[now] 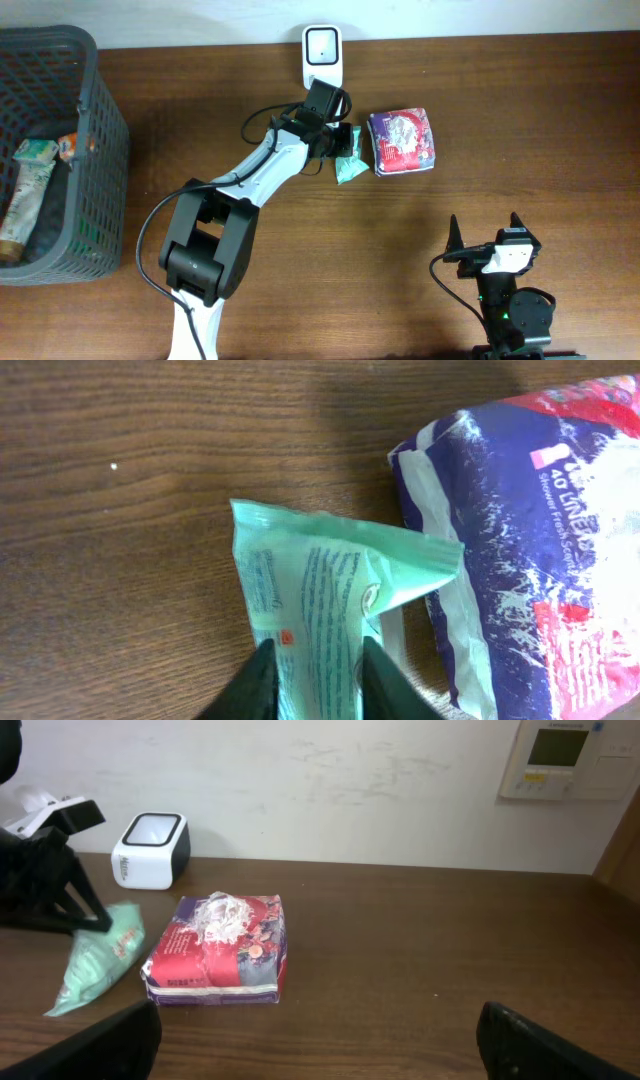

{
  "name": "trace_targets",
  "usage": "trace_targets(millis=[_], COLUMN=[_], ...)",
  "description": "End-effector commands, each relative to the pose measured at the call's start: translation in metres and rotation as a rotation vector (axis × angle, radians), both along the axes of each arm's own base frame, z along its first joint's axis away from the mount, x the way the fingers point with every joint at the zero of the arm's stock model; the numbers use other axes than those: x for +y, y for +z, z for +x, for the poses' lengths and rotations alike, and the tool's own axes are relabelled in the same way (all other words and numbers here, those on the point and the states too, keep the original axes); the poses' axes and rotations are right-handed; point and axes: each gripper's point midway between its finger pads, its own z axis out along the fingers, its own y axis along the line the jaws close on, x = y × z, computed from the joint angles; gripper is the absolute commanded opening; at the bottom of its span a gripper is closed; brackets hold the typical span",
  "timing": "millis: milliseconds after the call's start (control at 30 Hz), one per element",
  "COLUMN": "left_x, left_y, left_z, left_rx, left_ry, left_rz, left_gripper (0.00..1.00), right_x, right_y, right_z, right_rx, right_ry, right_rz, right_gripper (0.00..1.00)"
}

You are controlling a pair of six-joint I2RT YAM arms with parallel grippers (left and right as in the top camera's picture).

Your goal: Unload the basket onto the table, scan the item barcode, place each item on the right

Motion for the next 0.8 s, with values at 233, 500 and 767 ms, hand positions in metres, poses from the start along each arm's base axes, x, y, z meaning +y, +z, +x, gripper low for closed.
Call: trace_targets(millis=[233,500,767], left_x=[0.014,0.231,0.483], left_y=[0.192,0.368,0.368], left_z=[0.022,-0.024,-0.093], left_rx=[-0.336,-0.676,-0.645], left_ry=[0.028,0.417,1.022], left_rz=[-0.175,-0.059,0.356], left_gripper=[0.89,0.99,1.0], right_x=[-0.001,-0.001,-0.001], right_y=[-0.003,-0.003,-0.003], right_z=[0.0,0.0,0.0], right_rx=[0.004,0.004,0.004], right_ry=[-0.006,-0.006,-0.006], right_rz=[-0.008,-0.008,-0.008], right_gripper=[0.99,0.99,0.99])
